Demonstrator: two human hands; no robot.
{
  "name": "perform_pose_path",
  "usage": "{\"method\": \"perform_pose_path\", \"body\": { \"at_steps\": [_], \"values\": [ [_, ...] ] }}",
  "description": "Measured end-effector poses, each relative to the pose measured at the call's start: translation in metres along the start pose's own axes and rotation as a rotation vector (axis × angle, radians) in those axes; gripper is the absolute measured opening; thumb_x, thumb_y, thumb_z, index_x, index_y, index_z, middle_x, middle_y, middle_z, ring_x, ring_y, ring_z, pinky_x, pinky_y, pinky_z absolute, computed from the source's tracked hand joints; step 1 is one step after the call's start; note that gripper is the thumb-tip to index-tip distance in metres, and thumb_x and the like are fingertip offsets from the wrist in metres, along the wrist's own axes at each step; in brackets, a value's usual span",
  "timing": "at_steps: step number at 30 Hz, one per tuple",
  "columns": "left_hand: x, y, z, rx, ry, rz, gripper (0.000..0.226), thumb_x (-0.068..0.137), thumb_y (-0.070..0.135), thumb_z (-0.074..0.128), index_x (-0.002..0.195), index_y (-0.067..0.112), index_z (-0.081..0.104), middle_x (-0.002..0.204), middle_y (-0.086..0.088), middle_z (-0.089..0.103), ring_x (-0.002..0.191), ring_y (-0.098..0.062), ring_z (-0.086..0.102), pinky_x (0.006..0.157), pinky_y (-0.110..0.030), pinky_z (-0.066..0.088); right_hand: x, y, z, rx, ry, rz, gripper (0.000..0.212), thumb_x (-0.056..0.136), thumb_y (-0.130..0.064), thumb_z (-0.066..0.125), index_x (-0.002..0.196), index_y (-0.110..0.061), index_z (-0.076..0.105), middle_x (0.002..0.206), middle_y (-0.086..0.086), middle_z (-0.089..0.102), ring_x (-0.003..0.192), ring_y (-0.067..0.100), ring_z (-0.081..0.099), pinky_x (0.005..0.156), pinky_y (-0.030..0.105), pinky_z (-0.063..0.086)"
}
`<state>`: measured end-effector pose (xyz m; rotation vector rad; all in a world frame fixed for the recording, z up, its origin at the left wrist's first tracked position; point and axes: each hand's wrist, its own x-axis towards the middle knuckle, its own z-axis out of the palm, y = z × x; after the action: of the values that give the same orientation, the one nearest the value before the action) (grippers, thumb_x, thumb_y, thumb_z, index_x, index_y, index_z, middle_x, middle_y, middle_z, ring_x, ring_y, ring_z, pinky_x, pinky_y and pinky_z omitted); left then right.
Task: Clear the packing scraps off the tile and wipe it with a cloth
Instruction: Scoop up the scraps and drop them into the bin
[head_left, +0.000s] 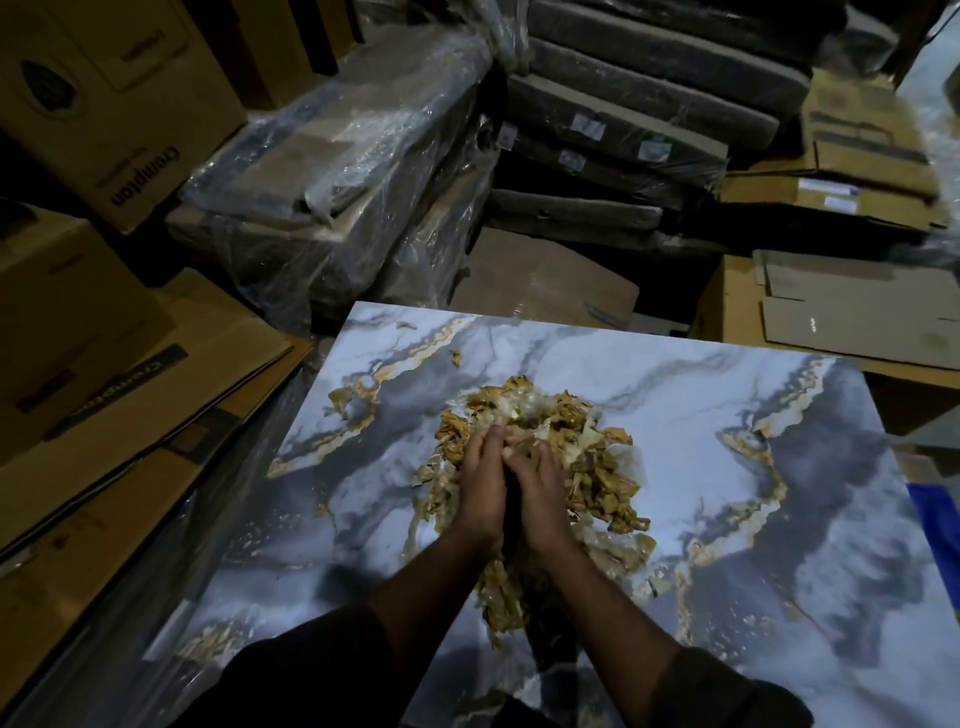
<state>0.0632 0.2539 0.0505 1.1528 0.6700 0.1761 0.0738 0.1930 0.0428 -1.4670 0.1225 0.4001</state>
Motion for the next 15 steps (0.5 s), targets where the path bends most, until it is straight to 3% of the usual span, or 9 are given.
{"method": "perform_pose_path", "body": {
  "at_steps": [2, 4, 6, 9, 12, 15],
  "values": [
    [-0.003, -0.002, 0.003, 0.027, 0.015, 0.056, 0.024, 0.104, 0.039, 0.054, 0.108, 0.018, 0.065, 0.102, -0.005, 0.076, 0.097, -0.020, 0.074, 0.078, -0.030, 0.059, -0.001, -0.003, 0.004, 0.046, 0.018, 0.024, 0.024, 0.106, -0.028, 0.047, 0.110, -0.009, 0.062, 0.121, 0.015, 0.054, 0.114, 0.027, 0.057, 0.091, 0.041, 0.052],
    [-0.005, -0.004, 0.008, 0.083, 0.037, 0.075, 0.020, 0.101, 0.039, 0.059, 0.107, 0.021, 0.062, 0.103, -0.007, 0.074, 0.098, -0.021, 0.073, 0.081, -0.034, 0.061, -0.002, -0.010, 0.008, 0.072, 0.048, 0.033, 0.036, 0.109, -0.030, 0.040, 0.114, -0.003, 0.064, 0.121, 0.019, 0.060, 0.115, 0.029, 0.059, 0.099, 0.045, 0.048],
    [-0.006, -0.004, 0.012, 0.130, 0.045, 0.071, 0.023, 0.099, 0.036, 0.064, 0.111, 0.018, 0.058, 0.108, -0.014, 0.072, 0.103, -0.026, 0.071, 0.090, -0.043, 0.058, -0.004, -0.018, 0.009, 0.078, 0.066, 0.012, 0.036, 0.110, -0.027, 0.035, 0.116, -0.011, 0.066, 0.118, 0.009, 0.063, 0.111, 0.017, 0.060, 0.099, 0.035, 0.048],
    [-0.001, -0.001, 0.011, 0.197, 0.122, 0.108, 0.024, 0.095, 0.037, 0.069, 0.105, 0.017, 0.060, 0.099, -0.006, 0.074, 0.092, -0.019, 0.074, 0.079, -0.035, 0.061, -0.003, -0.022, 0.005, 0.122, -0.007, 0.031, 0.038, 0.110, -0.025, 0.031, 0.115, -0.031, 0.068, 0.110, -0.019, 0.068, 0.103, -0.008, 0.061, 0.095, 0.020, 0.047],
    [0.006, 0.004, 0.005, 0.166, 0.173, 0.116, 0.024, 0.089, 0.036, 0.073, 0.093, 0.016, 0.062, 0.080, -0.001, 0.072, 0.070, -0.016, 0.069, 0.061, -0.031, 0.056, 0.001, -0.020, -0.005, 0.056, 0.071, 0.019, 0.038, 0.105, -0.024, 0.035, 0.104, -0.026, 0.073, 0.106, -0.002, 0.074, 0.102, 0.015, 0.068, 0.092, 0.038, 0.055],
    [0.012, 0.012, -0.003, 0.085, 0.212, 0.088, 0.026, 0.076, 0.036, 0.070, 0.089, 0.015, 0.062, 0.073, 0.000, 0.065, 0.065, -0.016, 0.058, 0.060, -0.030, 0.049, 0.007, -0.013, -0.024, -0.009, 0.157, -0.067, 0.035, 0.099, -0.023, 0.036, 0.104, -0.019, 0.071, 0.108, 0.005, 0.072, 0.103, 0.019, 0.067, 0.089, 0.034, 0.054]
  ]
}}
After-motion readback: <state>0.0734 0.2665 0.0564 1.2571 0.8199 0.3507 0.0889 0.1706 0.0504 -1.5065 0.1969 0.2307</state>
